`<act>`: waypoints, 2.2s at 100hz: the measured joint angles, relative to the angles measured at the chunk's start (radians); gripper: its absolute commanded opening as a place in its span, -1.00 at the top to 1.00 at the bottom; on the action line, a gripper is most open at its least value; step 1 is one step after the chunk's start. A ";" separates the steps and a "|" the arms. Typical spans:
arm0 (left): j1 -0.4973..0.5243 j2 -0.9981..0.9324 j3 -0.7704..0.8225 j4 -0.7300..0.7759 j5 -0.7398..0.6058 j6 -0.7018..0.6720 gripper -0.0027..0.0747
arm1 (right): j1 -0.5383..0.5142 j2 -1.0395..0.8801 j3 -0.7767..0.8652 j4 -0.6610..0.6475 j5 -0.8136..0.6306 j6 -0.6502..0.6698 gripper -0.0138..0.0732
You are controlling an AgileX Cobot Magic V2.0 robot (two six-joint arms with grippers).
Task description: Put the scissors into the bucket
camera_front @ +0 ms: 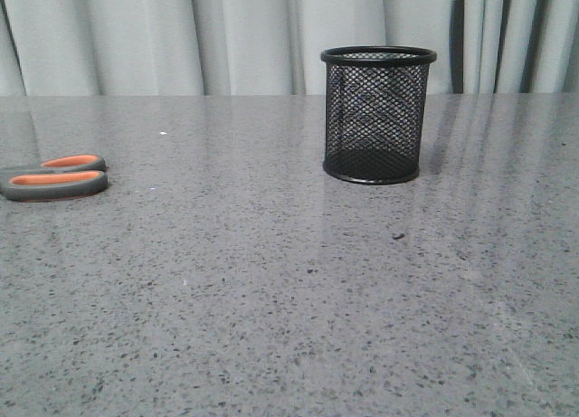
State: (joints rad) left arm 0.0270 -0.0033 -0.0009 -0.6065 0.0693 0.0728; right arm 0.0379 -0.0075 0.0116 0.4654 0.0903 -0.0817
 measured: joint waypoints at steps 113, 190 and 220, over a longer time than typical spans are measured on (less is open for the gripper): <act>0.000 0.307 -0.586 0.181 0.550 0.154 0.98 | 0.000 0.460 -0.501 -0.074 0.501 0.002 0.80; 0.000 0.687 -0.874 0.185 0.874 0.342 -0.01 | 0.000 0.725 -0.781 -0.099 0.723 -0.077 -0.38; 0.000 1.004 -1.048 0.185 1.030 0.600 -0.01 | 0.000 0.725 -0.781 -0.099 0.733 -0.105 -0.38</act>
State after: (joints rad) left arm 0.0270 1.0003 -1.0485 -0.4213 1.0992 0.6731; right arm 0.0379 0.7178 -0.7695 0.3661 0.8233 -0.1869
